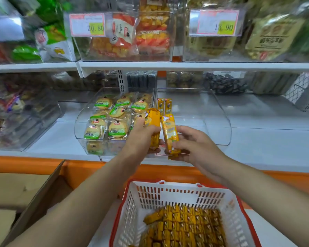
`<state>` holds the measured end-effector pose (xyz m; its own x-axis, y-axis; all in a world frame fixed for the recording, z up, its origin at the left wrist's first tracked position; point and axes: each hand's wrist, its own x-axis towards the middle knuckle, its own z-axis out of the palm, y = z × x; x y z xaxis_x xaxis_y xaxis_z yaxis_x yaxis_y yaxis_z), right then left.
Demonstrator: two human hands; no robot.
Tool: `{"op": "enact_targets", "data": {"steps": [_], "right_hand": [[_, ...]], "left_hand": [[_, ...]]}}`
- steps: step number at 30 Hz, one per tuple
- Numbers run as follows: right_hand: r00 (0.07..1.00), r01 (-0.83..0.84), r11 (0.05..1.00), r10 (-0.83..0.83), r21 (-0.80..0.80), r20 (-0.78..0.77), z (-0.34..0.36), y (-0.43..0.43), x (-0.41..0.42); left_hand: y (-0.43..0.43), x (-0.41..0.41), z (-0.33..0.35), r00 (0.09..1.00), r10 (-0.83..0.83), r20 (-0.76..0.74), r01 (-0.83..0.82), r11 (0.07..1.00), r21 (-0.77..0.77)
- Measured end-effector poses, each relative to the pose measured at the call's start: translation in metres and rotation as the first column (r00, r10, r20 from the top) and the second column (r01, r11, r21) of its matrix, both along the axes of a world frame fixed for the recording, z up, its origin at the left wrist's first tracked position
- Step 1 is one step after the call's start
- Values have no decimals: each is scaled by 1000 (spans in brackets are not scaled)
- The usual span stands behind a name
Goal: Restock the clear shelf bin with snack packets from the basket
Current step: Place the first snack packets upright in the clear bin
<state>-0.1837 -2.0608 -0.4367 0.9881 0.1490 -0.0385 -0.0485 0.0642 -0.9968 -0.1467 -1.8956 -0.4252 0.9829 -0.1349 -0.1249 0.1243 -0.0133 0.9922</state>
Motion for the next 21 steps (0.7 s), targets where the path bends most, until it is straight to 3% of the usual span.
{"op": "enact_targets", "data": {"steps": [5,13,17,21], "right_hand": [[991,116,993,-114,33,-67,-6,-14,12],[961,275,961,-276,-9,-21,-13,-30,34],[897,440,895,-435,-73,76,-7,-41,53],[848,523,821,-476,-228,232,-2,-52,92]], "left_hand": [[5,4,-6,998,-39,45,34,993,116],[20,14,-14,987,-39,158,7,979,202],[28,22,-19,985,-27,171,-14,972,235],[33,32,-27,970,-17,242,-58,953,297]]}}
